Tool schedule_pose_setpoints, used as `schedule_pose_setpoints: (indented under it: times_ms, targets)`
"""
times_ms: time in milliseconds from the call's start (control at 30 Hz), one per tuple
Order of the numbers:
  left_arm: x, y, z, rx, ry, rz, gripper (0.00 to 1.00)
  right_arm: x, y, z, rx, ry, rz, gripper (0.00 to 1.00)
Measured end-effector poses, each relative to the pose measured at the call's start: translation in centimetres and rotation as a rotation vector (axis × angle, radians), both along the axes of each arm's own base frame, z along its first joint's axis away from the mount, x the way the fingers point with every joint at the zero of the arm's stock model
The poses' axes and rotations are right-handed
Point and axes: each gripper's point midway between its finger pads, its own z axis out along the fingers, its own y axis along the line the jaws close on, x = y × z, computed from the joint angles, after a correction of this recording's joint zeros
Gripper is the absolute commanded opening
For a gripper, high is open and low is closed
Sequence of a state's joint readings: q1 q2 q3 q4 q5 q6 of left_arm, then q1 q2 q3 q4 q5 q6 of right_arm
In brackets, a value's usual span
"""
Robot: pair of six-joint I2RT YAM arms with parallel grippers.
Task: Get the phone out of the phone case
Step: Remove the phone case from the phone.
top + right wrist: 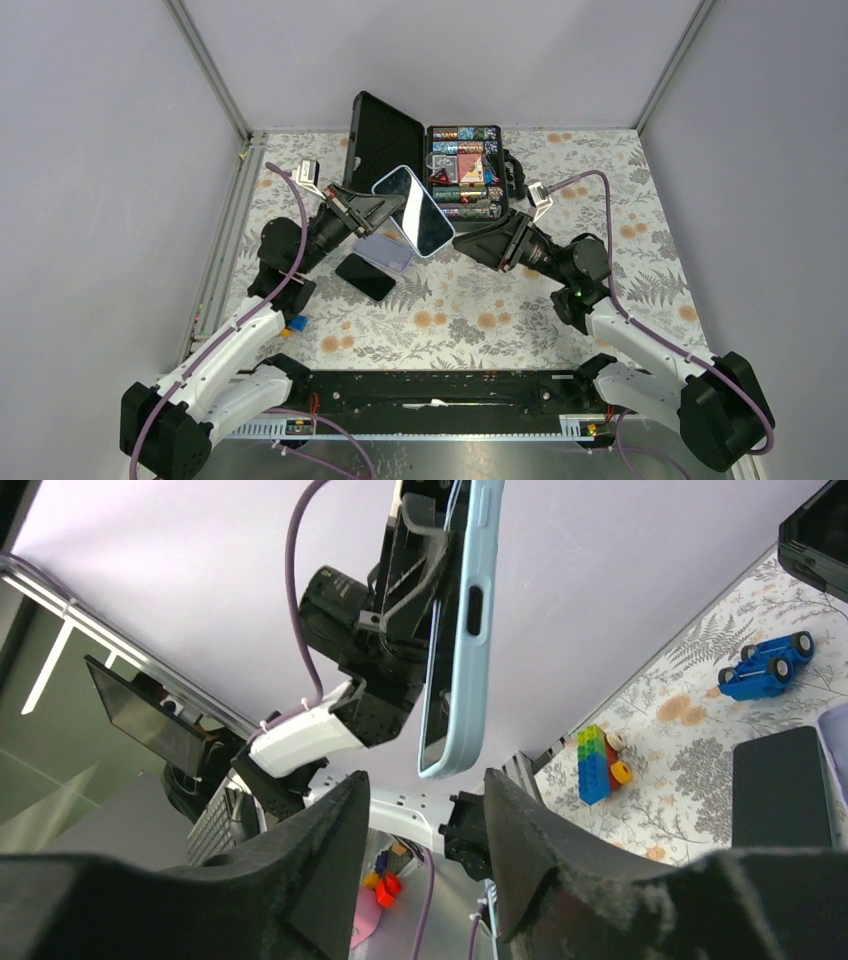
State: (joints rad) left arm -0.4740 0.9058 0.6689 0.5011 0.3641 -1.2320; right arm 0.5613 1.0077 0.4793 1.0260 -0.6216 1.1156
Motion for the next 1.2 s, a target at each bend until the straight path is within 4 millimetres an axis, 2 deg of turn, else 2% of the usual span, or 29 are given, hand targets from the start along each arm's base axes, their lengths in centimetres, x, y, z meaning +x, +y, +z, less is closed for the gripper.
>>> schedule_pose_setpoints:
  times_ms: [67, 267, 367, 733, 967, 1200]
  targets:
    - [-0.2, 0.0, 0.1, -0.021, 0.003, -0.015, 0.0, 0.3, 0.2, 0.4, 0.009, 0.008, 0.003, 0.43]
    - [-1.0, 0.1, 0.6, -0.083, 0.001, -0.058, 0.0, 1.1, 0.8, 1.3, 0.042, 0.047, 0.026, 0.18]
    - [-1.2, 0.2, 0.7, -0.109, 0.002, -0.068, 0.0, 0.9, 0.8, 1.8, 0.063, 0.065, 0.041, 0.01]
    - [-2.0, 0.7, 1.7, -0.272, 0.02, -0.135, 0.0, -0.6, 1.3, 3.7, 0.143, 0.111, 0.118, 0.0]
    - [-2.9, 1.2, 3.3, -0.355, 0.008, -0.177, 0.0, -1.4, 1.7, 5.6, 0.205, 0.103, 0.174, 0.0]
    - [-3.1, 1.7, 4.2, -0.403, 0.005, -0.182, 0.0, -1.6, 2.4, 6.2, 0.266, 0.132, 0.233, 0.0]
